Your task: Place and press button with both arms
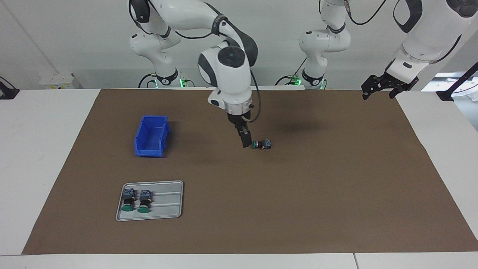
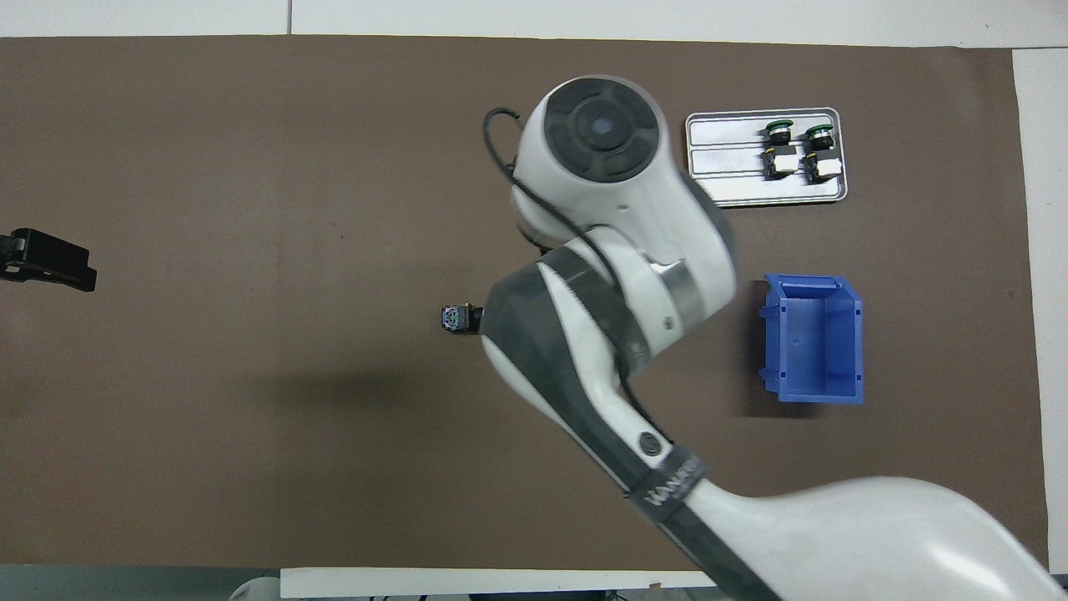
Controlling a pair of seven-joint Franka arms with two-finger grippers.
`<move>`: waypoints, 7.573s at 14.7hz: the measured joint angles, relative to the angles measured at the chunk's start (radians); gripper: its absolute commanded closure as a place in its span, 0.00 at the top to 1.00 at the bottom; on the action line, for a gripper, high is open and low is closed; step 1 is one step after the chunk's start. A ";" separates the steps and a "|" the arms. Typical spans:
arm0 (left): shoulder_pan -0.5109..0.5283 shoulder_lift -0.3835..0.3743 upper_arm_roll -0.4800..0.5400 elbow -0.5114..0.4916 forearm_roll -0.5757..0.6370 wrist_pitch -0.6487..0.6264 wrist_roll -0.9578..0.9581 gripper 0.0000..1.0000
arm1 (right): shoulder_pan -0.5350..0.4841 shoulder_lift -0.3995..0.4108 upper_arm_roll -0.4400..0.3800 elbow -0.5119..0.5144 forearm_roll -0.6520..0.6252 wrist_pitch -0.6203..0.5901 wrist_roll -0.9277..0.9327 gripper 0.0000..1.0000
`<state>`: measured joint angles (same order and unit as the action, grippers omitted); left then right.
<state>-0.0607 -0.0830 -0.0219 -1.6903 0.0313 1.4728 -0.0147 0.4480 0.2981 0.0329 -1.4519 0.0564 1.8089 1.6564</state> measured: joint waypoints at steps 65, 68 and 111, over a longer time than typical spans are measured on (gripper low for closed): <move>-0.615 0.443 -0.016 -0.214 -0.090 0.749 -2.011 0.11 | -0.450 -0.315 -0.075 -0.097 -0.079 -0.397 -1.647 0.99; -0.611 0.424 -0.006 -0.195 -0.089 0.751 -2.005 0.08 | -0.450 -0.315 -0.075 -0.097 -0.079 -0.397 -1.647 0.99; -0.189 0.308 0.005 -0.360 -1.189 0.586 -0.941 0.00 | -0.450 -0.315 -0.075 -0.097 -0.079 -0.397 -1.647 0.99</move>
<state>-0.2495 0.2255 -0.0173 -2.0508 -1.1580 2.0592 -0.9560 -0.0022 -0.0171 -0.0423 -1.5490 -0.0228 1.4115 0.0099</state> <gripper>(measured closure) 0.665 0.009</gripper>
